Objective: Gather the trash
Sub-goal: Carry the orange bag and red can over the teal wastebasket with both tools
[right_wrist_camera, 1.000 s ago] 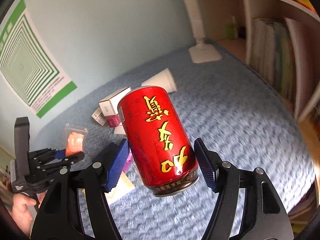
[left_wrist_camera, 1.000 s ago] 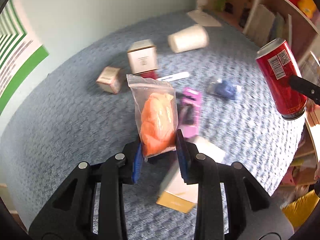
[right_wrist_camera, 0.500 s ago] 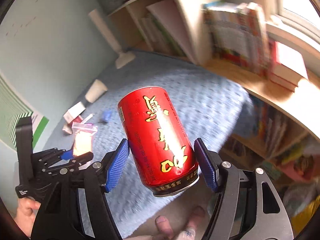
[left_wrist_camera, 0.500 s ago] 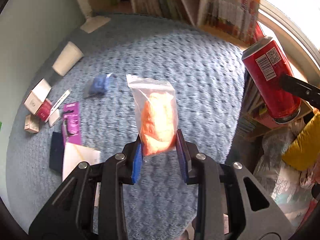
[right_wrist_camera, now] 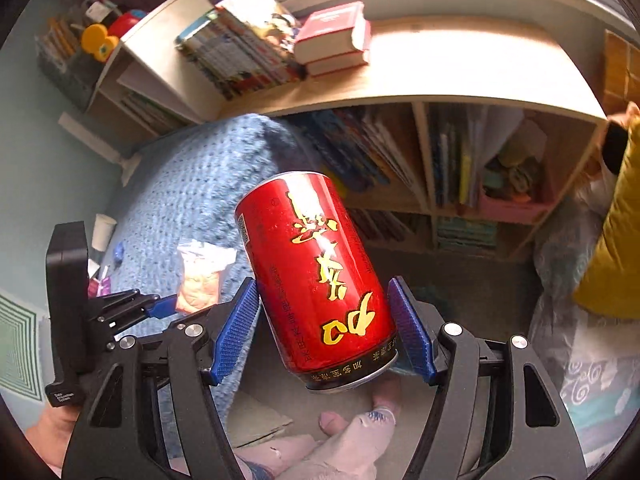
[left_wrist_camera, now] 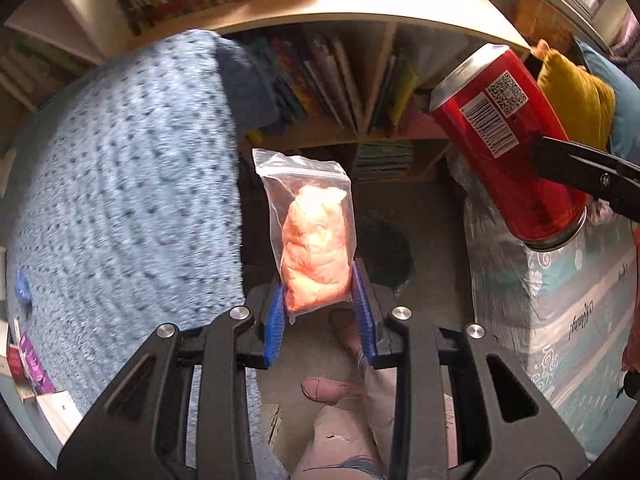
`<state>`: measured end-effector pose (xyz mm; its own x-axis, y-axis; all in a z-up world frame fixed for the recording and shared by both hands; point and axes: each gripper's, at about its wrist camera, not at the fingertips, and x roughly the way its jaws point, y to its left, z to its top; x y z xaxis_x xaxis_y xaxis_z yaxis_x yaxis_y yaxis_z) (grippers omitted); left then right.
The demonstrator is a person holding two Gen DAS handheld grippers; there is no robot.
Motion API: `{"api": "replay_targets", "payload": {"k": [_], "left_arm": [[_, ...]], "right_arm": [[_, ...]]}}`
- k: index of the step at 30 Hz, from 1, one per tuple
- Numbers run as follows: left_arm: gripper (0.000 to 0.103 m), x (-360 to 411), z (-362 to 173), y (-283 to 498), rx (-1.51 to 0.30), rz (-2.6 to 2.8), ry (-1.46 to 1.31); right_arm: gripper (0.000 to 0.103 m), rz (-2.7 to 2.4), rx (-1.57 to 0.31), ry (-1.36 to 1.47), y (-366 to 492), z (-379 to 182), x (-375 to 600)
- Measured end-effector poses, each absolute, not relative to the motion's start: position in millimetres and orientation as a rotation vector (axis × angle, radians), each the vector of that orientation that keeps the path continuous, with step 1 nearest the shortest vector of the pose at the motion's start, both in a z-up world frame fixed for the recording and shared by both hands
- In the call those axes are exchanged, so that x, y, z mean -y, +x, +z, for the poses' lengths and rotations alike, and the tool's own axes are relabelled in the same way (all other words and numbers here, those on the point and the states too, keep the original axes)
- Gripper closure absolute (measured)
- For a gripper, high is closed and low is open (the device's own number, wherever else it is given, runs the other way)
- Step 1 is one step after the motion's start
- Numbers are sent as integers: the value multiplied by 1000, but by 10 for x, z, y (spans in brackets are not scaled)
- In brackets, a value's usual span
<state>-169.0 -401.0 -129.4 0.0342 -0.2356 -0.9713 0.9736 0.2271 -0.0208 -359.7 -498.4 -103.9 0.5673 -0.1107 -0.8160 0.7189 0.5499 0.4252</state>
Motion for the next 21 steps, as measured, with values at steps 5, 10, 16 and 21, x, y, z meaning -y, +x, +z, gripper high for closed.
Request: {"api": "replay_targets", "payload": {"k": [5,10,16,21], "left_arm": [[75,4249,-1647,-2140,-1131,-1217,1019],[75,4386,-1971,-2403,-1154,-1252,1118],[75,4502,-2291,-2559,-1201,-1257,1205],[75,4627,-2551,-2710,-1246,-1251,1263]], "right_arm": [[36,-637,-833,964,-4020,-1408,5045],[36,-689,-840,1061,-4319,-1760,5091],[36,-693,-872,1140,-4408,-2133,5098],[36,-682,-895,1204,-4405,-2446,5131]]}}
